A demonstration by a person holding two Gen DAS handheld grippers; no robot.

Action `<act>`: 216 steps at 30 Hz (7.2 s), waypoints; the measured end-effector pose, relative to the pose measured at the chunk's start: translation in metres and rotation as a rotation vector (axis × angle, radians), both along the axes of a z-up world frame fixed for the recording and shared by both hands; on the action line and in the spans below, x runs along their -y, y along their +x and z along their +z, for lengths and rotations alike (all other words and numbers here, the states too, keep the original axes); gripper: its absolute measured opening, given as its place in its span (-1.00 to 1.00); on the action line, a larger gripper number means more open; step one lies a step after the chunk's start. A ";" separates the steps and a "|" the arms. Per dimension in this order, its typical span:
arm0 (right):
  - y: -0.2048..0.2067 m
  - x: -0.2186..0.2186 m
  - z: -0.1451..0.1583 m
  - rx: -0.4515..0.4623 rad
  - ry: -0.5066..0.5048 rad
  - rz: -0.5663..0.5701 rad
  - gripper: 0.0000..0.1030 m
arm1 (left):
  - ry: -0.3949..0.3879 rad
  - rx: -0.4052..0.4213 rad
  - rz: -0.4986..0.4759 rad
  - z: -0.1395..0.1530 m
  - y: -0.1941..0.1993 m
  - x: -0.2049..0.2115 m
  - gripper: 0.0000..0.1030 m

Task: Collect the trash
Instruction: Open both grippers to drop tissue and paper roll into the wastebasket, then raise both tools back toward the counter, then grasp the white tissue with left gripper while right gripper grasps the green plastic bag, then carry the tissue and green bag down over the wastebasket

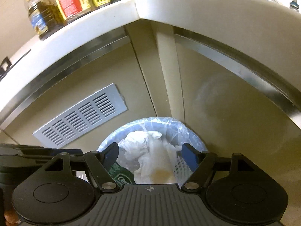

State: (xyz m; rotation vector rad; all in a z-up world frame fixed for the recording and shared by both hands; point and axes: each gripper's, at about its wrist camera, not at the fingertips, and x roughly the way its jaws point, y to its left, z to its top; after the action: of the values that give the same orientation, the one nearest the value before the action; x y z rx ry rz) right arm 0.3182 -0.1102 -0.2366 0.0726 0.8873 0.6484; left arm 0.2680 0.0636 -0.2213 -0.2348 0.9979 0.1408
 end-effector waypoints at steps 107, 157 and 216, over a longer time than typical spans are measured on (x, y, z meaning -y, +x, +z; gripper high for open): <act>0.270 0.045 0.158 0.226 0.110 -0.306 0.43 | 0.457 0.427 -0.394 0.129 0.350 0.002 -0.15; 0.362 -0.049 0.144 0.239 0.102 -0.128 -0.32 | 0.319 0.444 -0.007 0.187 0.238 -0.158 -0.85; -0.050 0.040 0.026 -0.154 -0.032 0.145 -0.33 | 0.009 0.190 0.015 0.085 -0.070 -0.010 -0.85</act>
State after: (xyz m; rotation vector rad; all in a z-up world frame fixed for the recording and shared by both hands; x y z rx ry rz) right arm 0.2686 -0.1498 -0.2106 0.0302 1.0580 0.7714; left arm 0.1976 0.0734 -0.1366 -0.2430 0.8071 0.1341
